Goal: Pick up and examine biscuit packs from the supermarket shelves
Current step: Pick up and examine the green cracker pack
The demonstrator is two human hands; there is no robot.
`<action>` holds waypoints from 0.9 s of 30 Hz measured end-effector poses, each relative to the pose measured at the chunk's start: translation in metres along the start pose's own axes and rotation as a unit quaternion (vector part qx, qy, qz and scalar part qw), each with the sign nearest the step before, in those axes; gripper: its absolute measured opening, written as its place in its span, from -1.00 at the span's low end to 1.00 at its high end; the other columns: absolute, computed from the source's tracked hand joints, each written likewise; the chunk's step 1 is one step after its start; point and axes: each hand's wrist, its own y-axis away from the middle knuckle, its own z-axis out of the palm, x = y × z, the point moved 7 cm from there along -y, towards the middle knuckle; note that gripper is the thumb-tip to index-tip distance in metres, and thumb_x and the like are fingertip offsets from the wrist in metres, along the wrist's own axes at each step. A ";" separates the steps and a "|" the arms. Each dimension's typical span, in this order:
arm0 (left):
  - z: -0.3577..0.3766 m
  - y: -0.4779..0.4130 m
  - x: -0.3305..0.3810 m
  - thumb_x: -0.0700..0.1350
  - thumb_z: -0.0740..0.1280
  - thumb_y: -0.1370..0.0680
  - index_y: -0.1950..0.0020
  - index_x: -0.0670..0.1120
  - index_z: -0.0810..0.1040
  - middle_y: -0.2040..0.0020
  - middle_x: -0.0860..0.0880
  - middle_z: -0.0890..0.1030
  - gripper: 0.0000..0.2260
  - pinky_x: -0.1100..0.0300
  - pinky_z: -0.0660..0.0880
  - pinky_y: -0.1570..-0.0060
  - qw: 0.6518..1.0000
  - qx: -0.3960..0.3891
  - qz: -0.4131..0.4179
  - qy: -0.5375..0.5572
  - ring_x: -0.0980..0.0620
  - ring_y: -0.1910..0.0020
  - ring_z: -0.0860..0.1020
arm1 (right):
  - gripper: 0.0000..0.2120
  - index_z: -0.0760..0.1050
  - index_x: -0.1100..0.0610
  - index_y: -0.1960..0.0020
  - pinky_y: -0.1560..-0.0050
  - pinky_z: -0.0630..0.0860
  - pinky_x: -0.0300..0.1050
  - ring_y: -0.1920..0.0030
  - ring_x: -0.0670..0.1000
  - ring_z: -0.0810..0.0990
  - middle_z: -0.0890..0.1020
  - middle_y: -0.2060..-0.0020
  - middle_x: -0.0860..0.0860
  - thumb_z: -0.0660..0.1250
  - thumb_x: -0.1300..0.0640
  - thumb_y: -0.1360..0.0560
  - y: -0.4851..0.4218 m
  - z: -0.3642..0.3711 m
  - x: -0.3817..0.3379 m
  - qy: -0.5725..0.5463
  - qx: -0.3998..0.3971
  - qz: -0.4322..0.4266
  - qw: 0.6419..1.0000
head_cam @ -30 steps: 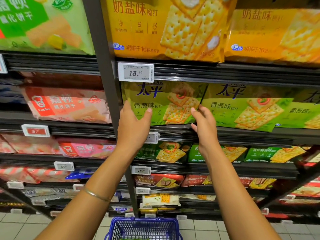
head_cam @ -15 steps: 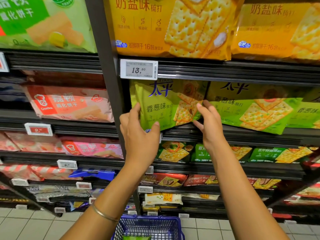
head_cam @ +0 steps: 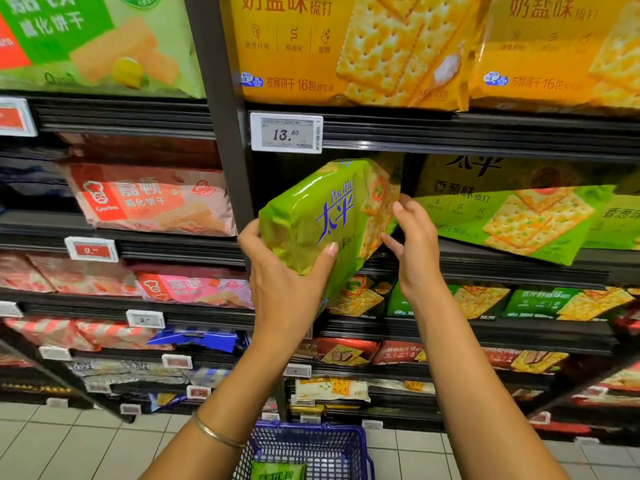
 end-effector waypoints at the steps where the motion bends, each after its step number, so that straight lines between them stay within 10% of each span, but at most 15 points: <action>1: -0.001 0.000 -0.003 0.18 0.56 -0.39 -0.39 -0.03 0.33 -0.30 0.01 0.56 -0.30 -0.05 0.53 -0.30 1.000 -0.013 0.003 0.015 0.03 -0.26 0.58 | -0.66 0.49 -0.01 -0.37 -0.38 0.51 0.07 -0.13 -0.35 0.60 0.60 -0.23 -0.18 0.34 -0.01 -0.61 0.005 0.001 0.000 -0.004 0.001 -0.011 1.000; 8: -0.039 0.015 -0.013 0.06 0.59 -0.41 -0.27 0.07 0.58 -0.13 0.11 0.73 -0.54 0.28 0.61 -0.05 0.992 0.006 0.021 0.120 0.10 -0.10 0.71 | -0.51 0.54 0.06 -0.38 -0.14 0.56 -0.24 -0.25 -0.15 0.60 0.64 -0.25 -0.08 0.32 -0.07 -0.49 0.035 -0.009 0.000 0.017 -0.008 -0.050 0.999; 14: -0.075 0.026 -0.059 -0.15 0.51 -0.42 -0.16 0.02 0.71 -0.09 -0.15 0.75 -0.69 -0.19 0.68 0.00 0.951 -0.026 -0.143 0.273 -0.13 0.02 0.74 | -0.81 0.61 0.03 -0.24 0.05 0.48 -0.44 -0.03 -0.26 0.62 0.68 -0.10 -0.01 0.34 0.11 -0.65 0.052 -0.041 0.004 0.098 -0.017 -0.071 0.992; 22: -0.085 0.088 -0.120 -0.08 0.32 -0.49 -0.07 -0.04 0.78 -0.01 -0.14 0.77 -0.72 -0.08 0.69 0.15 0.859 -0.083 -0.361 0.354 -0.15 0.06 0.76 | -0.73 0.70 -0.03 -0.16 -0.20 0.62 -0.01 -0.18 0.03 0.69 0.72 -0.17 0.03 0.32 -0.09 -0.59 0.097 -0.040 0.052 -0.007 -0.199 0.145 0.969; 27: -0.087 0.120 -0.150 0.00 0.33 -0.51 -0.05 -0.04 0.79 -0.04 -0.16 0.76 -0.73 -0.11 0.68 0.11 0.827 -0.093 -0.451 0.323 -0.17 0.01 0.75 | -0.77 0.67 0.03 -0.14 -0.25 0.54 0.02 -0.11 0.00 0.67 0.71 -0.10 0.02 0.24 0.06 -0.66 0.116 -0.051 0.092 -0.032 -0.154 0.157 0.975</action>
